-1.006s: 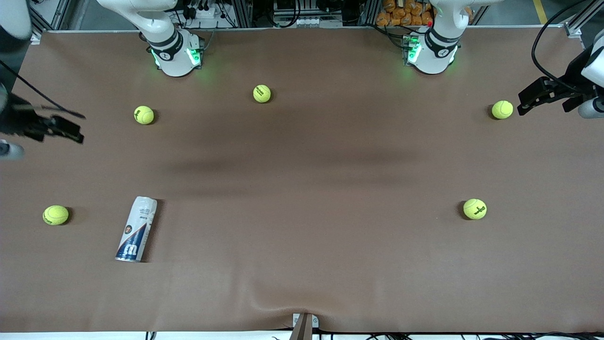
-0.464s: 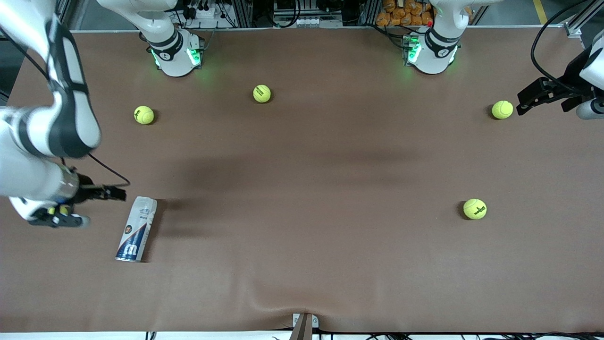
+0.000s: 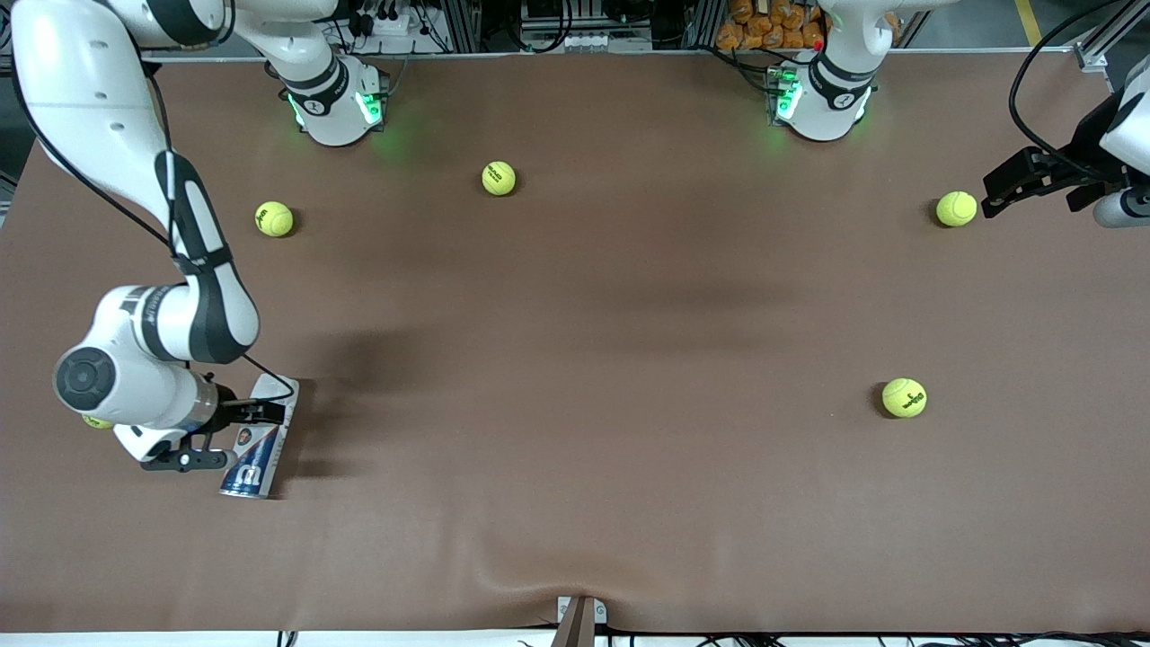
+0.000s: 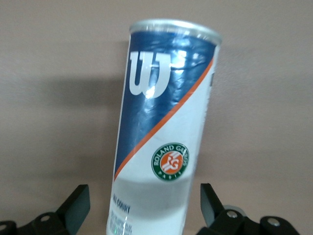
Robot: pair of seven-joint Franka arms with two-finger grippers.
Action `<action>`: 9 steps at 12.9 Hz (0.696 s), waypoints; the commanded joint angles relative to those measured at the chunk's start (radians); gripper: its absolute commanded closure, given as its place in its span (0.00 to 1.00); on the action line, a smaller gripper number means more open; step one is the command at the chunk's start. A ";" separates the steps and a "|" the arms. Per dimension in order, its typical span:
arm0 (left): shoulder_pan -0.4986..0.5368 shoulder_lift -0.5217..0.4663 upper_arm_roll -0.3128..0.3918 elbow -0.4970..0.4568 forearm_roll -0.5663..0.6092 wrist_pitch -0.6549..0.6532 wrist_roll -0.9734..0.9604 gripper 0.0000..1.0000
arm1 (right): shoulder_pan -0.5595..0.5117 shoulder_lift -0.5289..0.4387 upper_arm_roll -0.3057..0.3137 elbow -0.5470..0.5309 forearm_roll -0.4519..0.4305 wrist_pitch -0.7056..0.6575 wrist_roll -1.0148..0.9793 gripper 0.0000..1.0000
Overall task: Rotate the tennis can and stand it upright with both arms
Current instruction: 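Close the right gripper around the middle of the can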
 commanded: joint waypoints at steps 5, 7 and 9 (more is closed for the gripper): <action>0.002 0.007 -0.005 0.007 0.013 -0.015 -0.005 0.00 | -0.020 0.089 0.009 0.021 0.016 0.057 -0.031 0.00; 0.002 0.007 -0.005 0.007 0.013 -0.015 -0.005 0.00 | -0.011 0.089 0.007 0.022 0.013 0.057 -0.093 0.19; 0.002 0.019 -0.005 0.010 0.012 -0.015 -0.006 0.00 | -0.025 0.081 0.007 0.029 0.013 0.055 -0.232 0.27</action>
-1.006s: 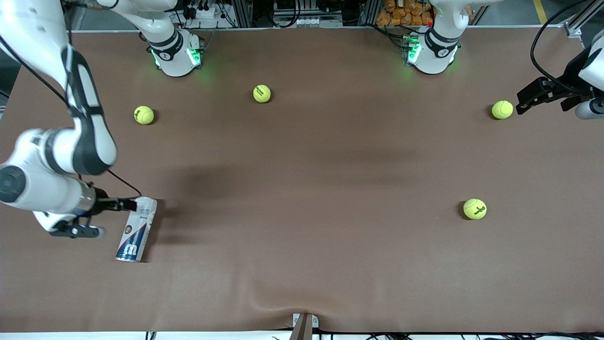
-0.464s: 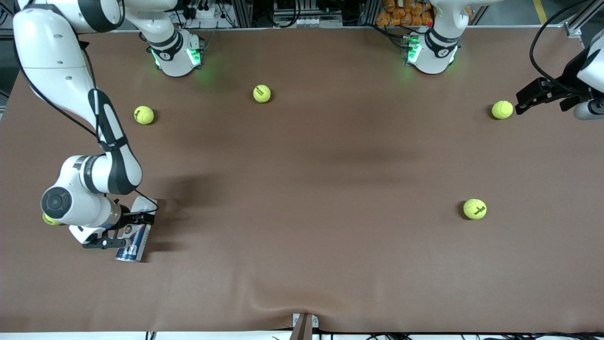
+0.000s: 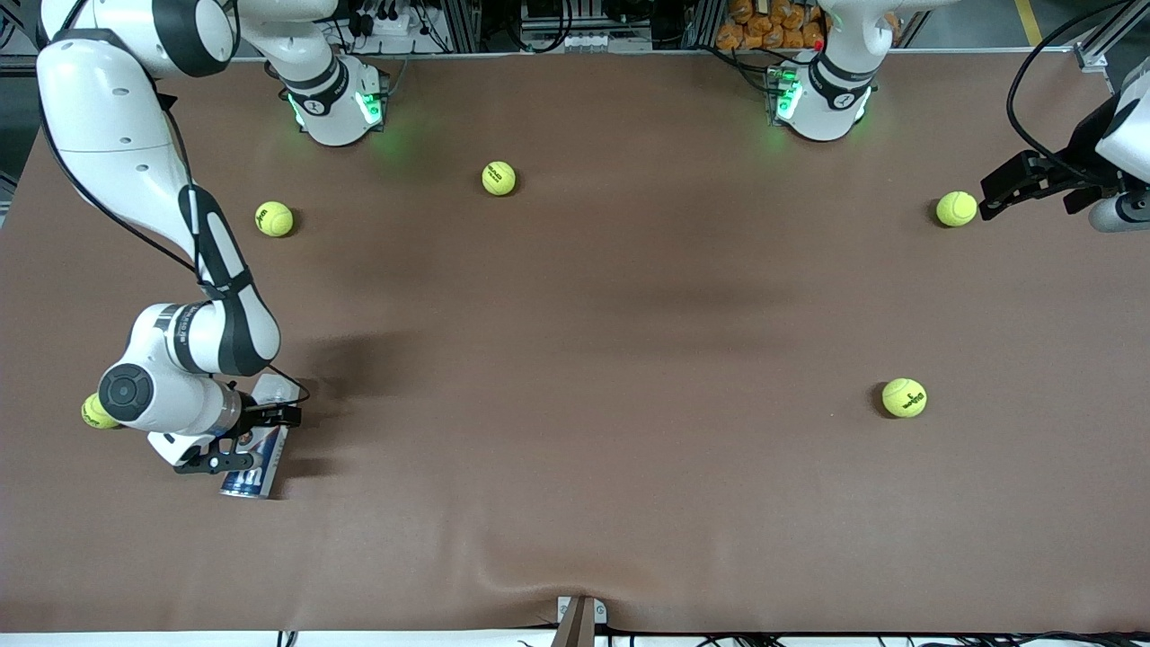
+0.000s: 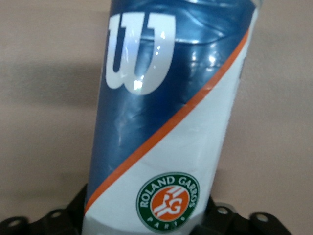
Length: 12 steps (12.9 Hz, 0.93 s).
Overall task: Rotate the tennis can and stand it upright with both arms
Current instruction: 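Lift the can with the right gripper and carry it toward the table center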
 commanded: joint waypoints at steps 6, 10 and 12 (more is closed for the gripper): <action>0.001 0.018 -0.005 0.011 0.012 -0.014 -0.012 0.00 | -0.021 -0.129 0.008 0.024 0.012 -0.014 -0.448 0.25; 0.002 0.027 -0.005 0.010 0.012 -0.013 -0.012 0.00 | -0.009 -0.198 0.089 0.076 0.009 -0.014 -0.747 0.24; 0.002 0.030 -0.004 0.010 0.012 -0.011 -0.012 0.00 | 0.001 -0.215 0.138 0.083 0.012 -0.015 -0.828 0.22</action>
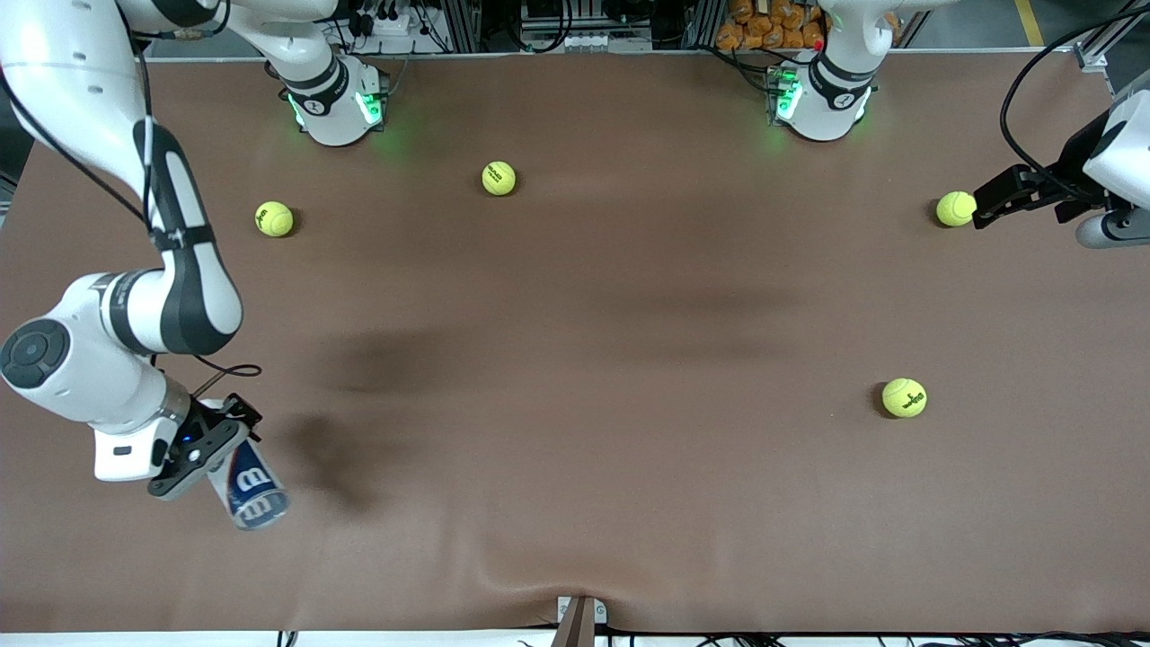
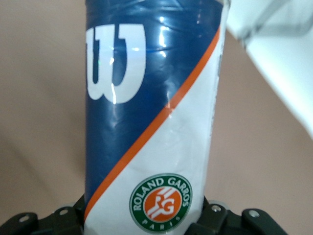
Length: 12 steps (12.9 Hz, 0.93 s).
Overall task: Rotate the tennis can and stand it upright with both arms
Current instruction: 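Lift the can with the right gripper and carry it toward the table center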
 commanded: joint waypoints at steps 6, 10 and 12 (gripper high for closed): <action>0.004 0.014 -0.004 0.006 0.018 -0.010 -0.012 0.00 | 0.223 0.012 0.143 -0.005 -0.029 0.006 -0.122 0.19; 0.039 0.029 -0.004 -0.028 0.003 -0.007 -0.005 0.00 | 0.383 0.142 0.142 0.055 -0.120 0.111 -0.141 0.14; 0.050 0.074 -0.004 -0.028 -0.051 0.003 -0.003 0.00 | 0.449 0.176 0.139 0.052 -0.152 0.141 -0.141 0.14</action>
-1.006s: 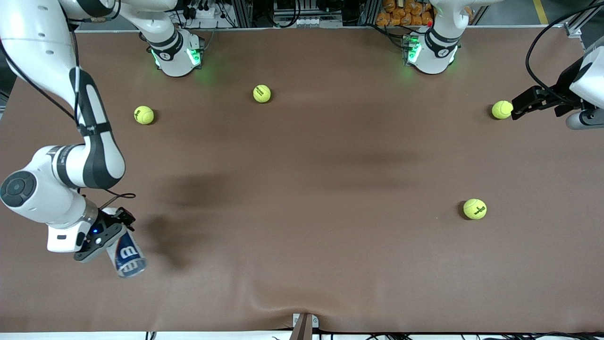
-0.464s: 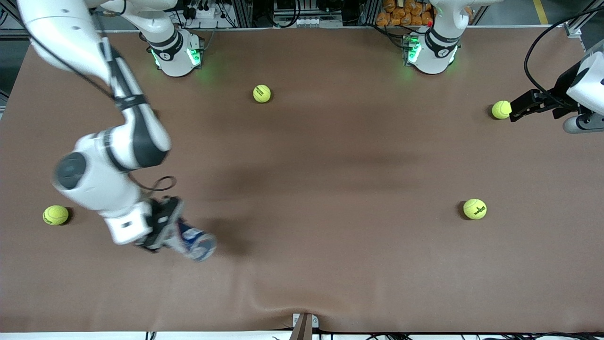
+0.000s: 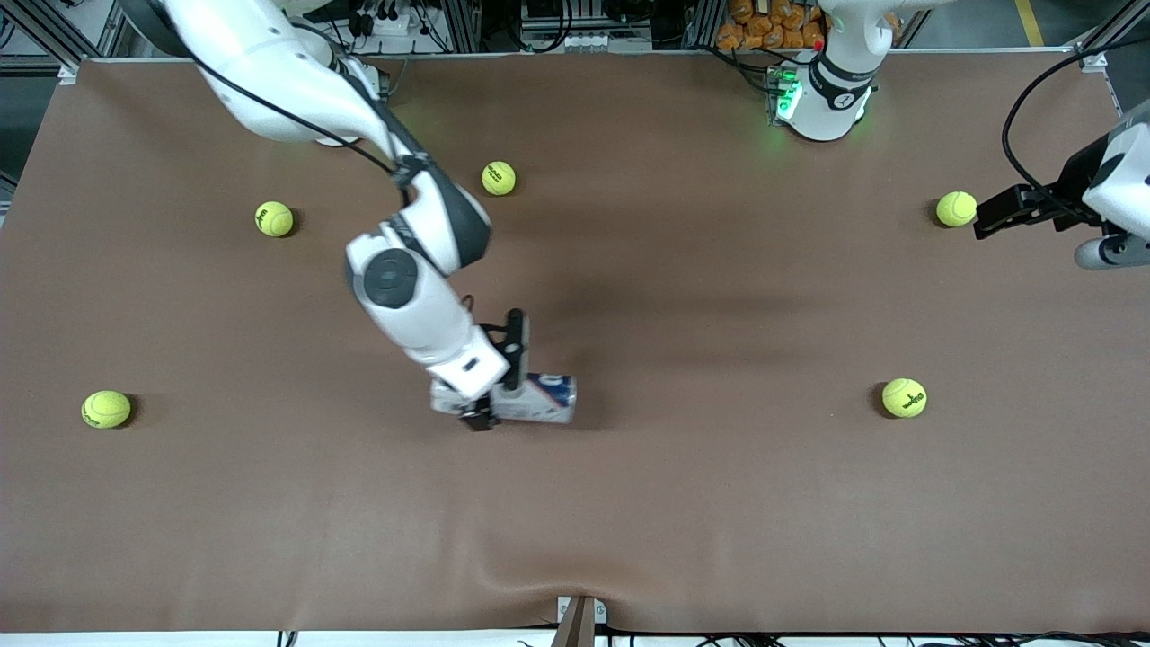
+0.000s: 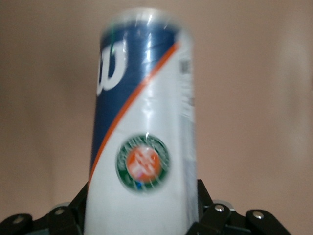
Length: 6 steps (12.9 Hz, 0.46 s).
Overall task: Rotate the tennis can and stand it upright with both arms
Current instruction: 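Lift the can with the right gripper and carry it toward the table center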
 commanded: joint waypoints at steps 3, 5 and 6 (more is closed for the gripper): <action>0.015 0.098 -0.007 0.003 -0.129 0.040 -0.022 0.00 | 0.075 0.133 -0.013 0.038 -0.102 0.167 -0.021 0.14; 0.012 0.115 -0.007 -0.019 -0.175 0.070 -0.096 0.00 | 0.076 0.150 -0.013 0.038 -0.102 0.200 -0.021 0.14; 0.006 0.125 -0.013 -0.025 -0.182 0.086 -0.138 0.00 | 0.073 0.148 -0.013 0.038 -0.102 0.200 -0.019 0.11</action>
